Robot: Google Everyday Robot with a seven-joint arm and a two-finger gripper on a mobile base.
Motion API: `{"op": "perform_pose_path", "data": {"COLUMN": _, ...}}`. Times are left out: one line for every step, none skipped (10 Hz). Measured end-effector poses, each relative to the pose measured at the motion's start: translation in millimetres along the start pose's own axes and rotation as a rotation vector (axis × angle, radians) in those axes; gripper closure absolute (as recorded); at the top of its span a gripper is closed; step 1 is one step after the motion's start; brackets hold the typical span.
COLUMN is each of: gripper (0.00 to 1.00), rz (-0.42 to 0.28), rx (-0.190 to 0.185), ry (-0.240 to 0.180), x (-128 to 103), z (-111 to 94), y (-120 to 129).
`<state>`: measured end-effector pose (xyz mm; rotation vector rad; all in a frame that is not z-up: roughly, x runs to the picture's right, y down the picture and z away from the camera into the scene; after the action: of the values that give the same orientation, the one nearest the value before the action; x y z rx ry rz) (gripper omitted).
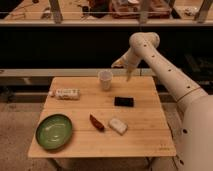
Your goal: Place the ceramic cup in the ceramic bowl
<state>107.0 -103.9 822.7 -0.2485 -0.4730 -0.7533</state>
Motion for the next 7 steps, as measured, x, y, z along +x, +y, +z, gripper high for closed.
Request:
{"op": "perform_pose_path", "data": {"gripper": 0.29, "rz": -0.018, "rx": 0.004, "ry": -0.026, "x": 7, "z": 4, "y": -4}}
{"op": "perform_pose_path", "data": {"gripper": 0.29, "rz": -0.030, "rx": 0.001, "ry": -0.041, "x": 10, "z": 8, "y": -5}}
{"op": "perform_pose_path", "data": {"gripper": 0.29, "rz": -0.047, "rx": -0.002, "ry": -0.058, "x": 13, "z": 13, "y": -8}}
{"op": "perform_pose_path", "data": {"gripper": 0.29, "rz": -0.066, "rx": -0.007, "ry": -0.071, "x": 12, "z": 20, "y": -10}}
{"op": "perform_pose_path", "data": {"gripper": 0.29, "rz": -0.107, "rx": -0.008, "ry": -0.075, "x": 7, "z": 28, "y": -13}}
{"op": "perform_pose_path", "data": {"gripper": 0.29, "rz": -0.164, "rx": 0.002, "ry": -0.058, "x": 1, "z": 35, "y": -12}}
{"op": "perform_pose_path", "data": {"gripper": 0.29, "rz": -0.223, "rx": 0.021, "ry": -0.040, "x": -4, "z": 40, "y": -12}}
